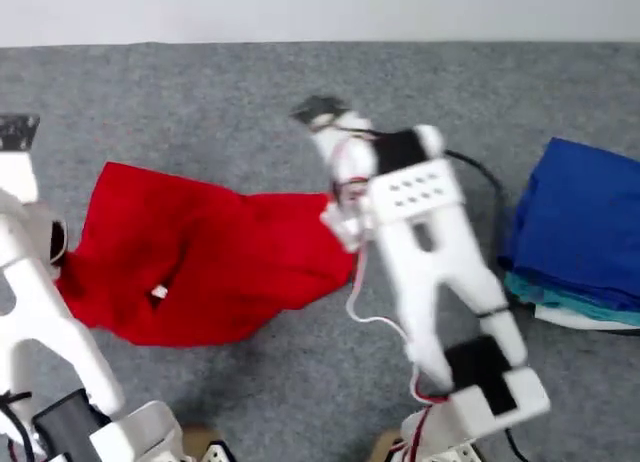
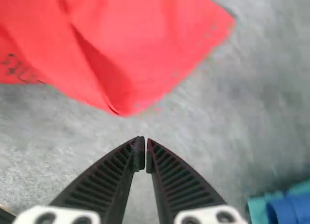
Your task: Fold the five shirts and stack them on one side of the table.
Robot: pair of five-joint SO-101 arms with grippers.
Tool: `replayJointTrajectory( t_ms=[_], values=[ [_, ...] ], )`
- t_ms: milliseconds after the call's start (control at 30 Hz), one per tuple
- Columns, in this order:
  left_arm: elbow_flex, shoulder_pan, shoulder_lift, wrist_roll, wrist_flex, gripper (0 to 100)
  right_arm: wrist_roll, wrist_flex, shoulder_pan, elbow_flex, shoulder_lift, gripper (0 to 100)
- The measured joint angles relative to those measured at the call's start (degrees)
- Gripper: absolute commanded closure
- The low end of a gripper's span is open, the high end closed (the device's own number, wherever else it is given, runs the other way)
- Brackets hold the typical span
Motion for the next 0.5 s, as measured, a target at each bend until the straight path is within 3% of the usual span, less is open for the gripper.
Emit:
replayJointTrajectory(
  t_ms=[167, 367, 500],
  values=[
    [5.3, -5.1, 0.4, -2.0, -3.8, 100, 0.0, -0.5, -8.3, -10.5, 10.7, 96.5],
    [10.5, -7.9, 0.4, -2.1, -7.7, 100, 0.0, -0.9, -15.6, -25.8, 27.5, 82.0],
    [12.2, -7.9, 0.4, -2.1, -8.5, 100, 0.0, -0.9, -20.0, -36.8, 37.5, 79.1]
  ],
)
